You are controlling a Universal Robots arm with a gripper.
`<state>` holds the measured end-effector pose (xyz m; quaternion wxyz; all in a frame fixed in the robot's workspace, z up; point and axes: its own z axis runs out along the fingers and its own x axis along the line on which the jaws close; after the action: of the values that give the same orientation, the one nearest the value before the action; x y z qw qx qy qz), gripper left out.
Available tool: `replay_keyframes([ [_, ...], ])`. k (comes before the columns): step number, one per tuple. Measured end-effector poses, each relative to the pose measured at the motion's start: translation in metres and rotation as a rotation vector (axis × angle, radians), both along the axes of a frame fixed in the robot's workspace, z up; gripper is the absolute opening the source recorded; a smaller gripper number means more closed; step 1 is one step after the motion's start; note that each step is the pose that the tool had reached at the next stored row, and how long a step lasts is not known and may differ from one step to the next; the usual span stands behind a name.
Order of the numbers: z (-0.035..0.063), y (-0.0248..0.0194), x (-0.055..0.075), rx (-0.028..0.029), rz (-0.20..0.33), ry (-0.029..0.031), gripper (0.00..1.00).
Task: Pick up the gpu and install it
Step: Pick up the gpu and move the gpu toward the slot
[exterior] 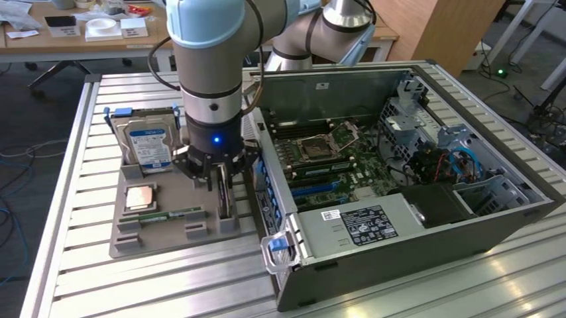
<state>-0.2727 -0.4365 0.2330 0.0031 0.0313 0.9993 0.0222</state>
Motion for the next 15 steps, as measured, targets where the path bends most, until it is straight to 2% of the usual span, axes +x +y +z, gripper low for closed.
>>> replay_keyframes([
  [3,-0.0024,0.001,-0.0001,-0.0001,0.0,-0.0005,0.42],
  [10,-0.0047,0.0098,0.0,-0.0001,0.0,-0.0018,0.42],
  [15,-0.0047,0.0098,0.0,-0.0001,0.0,-0.0017,0.42],
])
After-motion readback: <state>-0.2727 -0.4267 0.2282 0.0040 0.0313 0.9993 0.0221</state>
